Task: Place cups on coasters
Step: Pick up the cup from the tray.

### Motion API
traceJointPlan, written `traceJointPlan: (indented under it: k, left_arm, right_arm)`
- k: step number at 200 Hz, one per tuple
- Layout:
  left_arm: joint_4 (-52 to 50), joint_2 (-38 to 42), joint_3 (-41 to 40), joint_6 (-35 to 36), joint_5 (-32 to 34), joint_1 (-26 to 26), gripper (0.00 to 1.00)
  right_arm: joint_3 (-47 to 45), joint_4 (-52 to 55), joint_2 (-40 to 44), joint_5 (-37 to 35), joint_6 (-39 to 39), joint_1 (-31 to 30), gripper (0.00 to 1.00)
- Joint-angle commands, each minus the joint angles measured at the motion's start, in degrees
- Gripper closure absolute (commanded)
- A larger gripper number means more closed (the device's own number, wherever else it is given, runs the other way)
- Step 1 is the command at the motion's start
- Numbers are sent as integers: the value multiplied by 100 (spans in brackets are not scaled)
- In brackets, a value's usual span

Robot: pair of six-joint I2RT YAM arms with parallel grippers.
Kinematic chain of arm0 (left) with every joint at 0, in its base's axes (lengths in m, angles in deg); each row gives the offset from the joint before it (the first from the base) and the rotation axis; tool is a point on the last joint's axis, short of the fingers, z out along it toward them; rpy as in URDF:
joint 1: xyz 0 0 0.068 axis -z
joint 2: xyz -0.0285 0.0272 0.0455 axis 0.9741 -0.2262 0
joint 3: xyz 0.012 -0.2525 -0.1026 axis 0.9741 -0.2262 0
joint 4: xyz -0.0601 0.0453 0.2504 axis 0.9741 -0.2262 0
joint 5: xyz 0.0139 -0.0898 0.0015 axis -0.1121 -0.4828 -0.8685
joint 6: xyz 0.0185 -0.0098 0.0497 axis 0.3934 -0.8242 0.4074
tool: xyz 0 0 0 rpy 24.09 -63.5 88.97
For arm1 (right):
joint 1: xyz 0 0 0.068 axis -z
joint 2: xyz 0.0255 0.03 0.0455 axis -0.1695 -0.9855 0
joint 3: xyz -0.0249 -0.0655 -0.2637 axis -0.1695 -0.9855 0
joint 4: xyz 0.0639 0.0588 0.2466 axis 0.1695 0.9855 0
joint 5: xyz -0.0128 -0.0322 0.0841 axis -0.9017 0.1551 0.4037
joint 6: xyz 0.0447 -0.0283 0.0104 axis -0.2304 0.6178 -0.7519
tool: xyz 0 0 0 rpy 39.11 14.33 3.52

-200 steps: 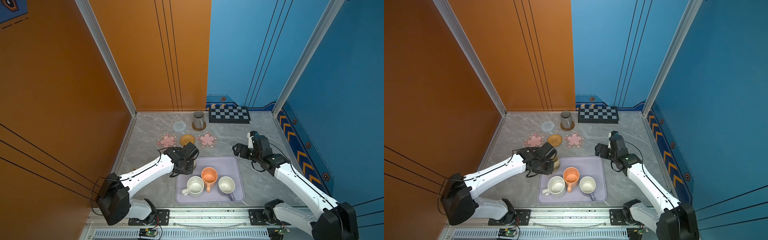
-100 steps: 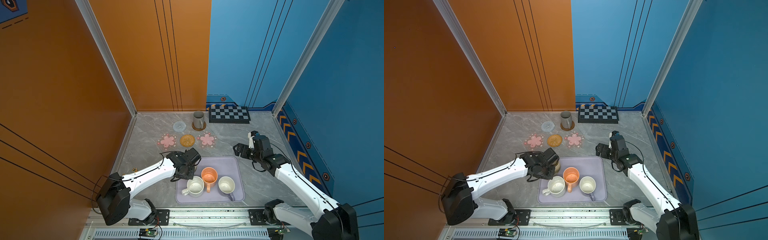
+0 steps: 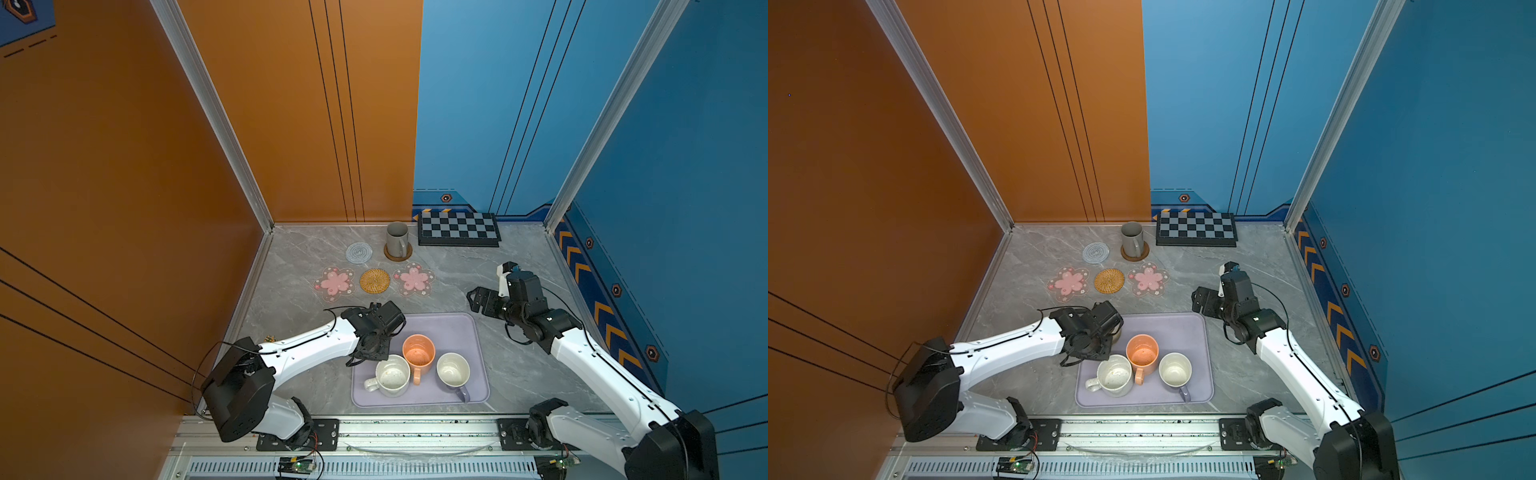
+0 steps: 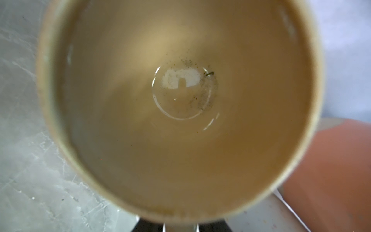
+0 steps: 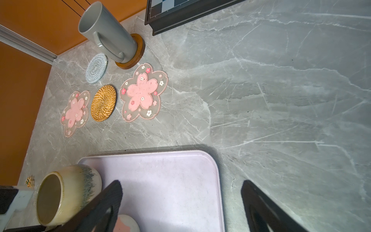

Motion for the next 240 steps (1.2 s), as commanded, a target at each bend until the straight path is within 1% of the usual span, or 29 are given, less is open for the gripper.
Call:
traceJointPlan:
  k: [1, 11, 19, 33, 52, 77, 113, 129, 156, 185, 240]
  left_arm:
    - [4, -71, -139, -203, 69, -20, 66]
    - [8, -46, -153, -274, 112, -37, 62]
    - [15, -26, -176, -313, 146, -55, 61]
    - [84, 5, -215, -334, 129, -80, 61]
    - [192, 1, -222, -350, 85, -96, 63]
    - [305, -41, -225, -386, 89, -96, 69]
    - [414, -17, -237, -448, 140, -112, 73]
    - [425, -21, -248, -457, 148, -132, 79]
    - [424, -18, -321, -479, 168, -163, 92]
    - [422, 83, -394, -345, 162, -176, 100]
    - [222, 628, -311, 313, 59, -254, 100]
  right_arm:
    - [-75, 148, 103, -84, 82, 57, 6]
    - [-86, 163, 114, -78, 84, 58, 6]
    - [-98, 157, 130, -84, 84, 61, 6]
    - [-106, 154, 145, -91, 86, 72, 6]
    - [-101, 154, 139, -80, 89, 80, 6]
    - [-107, 149, 136, -79, 69, 80, 6]
    - [-151, 149, 135, -79, 40, 82, 6]
    - [-162, 150, 127, -73, 31, 88, 6]
    - [-171, 149, 118, -66, 14, 83, 6]
    - [-147, 148, 124, -71, 5, 87, 6]
    - [-100, 162, 138, -70, -4, 92, 6]
